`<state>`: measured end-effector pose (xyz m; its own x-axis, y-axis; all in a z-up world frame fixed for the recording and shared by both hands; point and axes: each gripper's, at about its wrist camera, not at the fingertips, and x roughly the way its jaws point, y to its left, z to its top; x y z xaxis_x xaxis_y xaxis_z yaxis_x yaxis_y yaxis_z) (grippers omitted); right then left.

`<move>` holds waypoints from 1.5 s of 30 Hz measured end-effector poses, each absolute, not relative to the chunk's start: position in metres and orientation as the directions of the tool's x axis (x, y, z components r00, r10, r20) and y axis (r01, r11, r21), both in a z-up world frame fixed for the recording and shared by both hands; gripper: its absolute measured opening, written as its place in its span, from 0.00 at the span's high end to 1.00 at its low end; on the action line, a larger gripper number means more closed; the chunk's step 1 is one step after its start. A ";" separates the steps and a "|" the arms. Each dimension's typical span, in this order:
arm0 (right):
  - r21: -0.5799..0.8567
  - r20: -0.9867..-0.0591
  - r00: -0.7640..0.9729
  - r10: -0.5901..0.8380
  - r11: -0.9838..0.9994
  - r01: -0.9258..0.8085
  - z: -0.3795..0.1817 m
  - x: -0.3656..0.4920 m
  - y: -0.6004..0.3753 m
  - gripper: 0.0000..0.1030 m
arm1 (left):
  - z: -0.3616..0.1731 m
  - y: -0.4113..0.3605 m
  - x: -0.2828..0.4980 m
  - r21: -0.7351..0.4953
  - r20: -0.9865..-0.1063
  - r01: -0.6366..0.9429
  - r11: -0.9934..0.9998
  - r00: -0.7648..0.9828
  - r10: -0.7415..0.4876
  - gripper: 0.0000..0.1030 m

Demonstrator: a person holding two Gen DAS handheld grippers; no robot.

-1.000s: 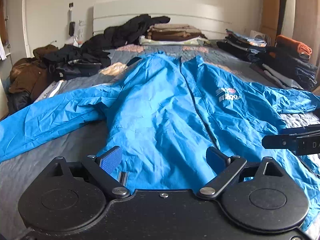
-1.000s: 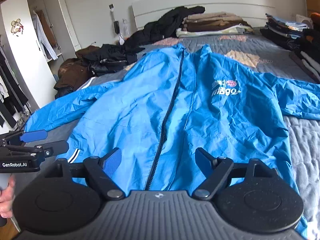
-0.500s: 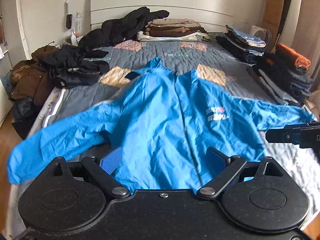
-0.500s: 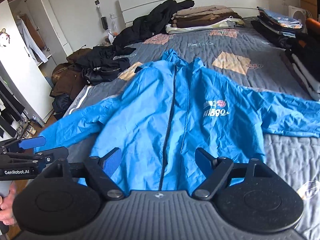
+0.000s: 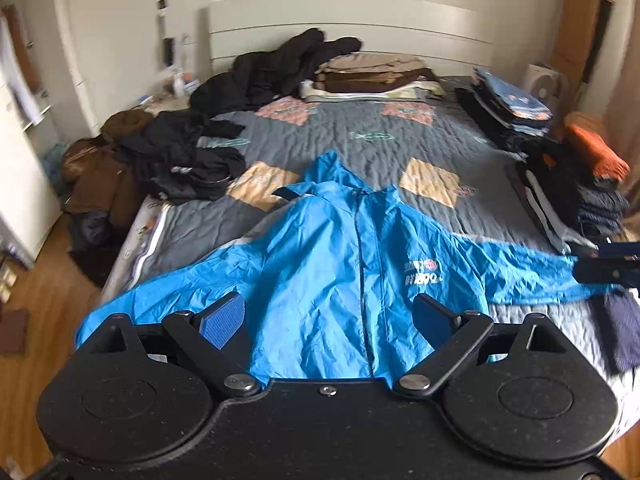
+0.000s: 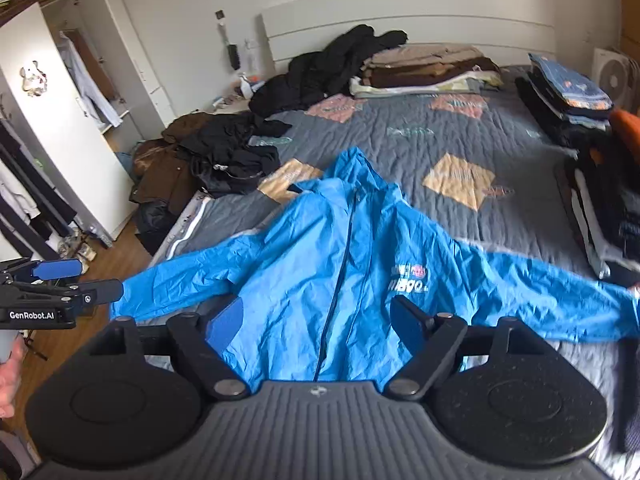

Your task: Fold clothes

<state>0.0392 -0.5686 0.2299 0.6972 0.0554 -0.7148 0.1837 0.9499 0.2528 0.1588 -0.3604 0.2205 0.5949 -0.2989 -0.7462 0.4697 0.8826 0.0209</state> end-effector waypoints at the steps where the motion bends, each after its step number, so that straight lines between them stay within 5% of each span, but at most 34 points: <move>1: 0.256 -0.714 0.696 0.072 0.953 0.164 0.235 0.041 -0.577 0.22 | 0.226 -0.364 0.159 0.023 -0.742 0.452 0.892 0.605 -0.288 0.12; 23: 0.293 -0.635 0.769 0.069 0.943 0.158 0.281 0.078 -0.659 0.22 | 0.269 -0.446 0.225 0.132 -0.657 0.519 0.845 0.684 -0.317 0.08; 45: 0.221 -0.765 0.644 -0.017 0.932 0.288 0.222 0.293 -0.637 0.22 | 0.159 -0.458 0.465 0.023 -0.784 0.656 0.754 0.480 -0.394 0.08</move>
<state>0.2927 -0.6368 0.2220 0.6438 -0.0174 -0.7650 0.2881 0.9317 0.2213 0.4646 -0.4580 0.1588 0.4801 -0.3939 -0.7838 0.6562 0.7542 0.0229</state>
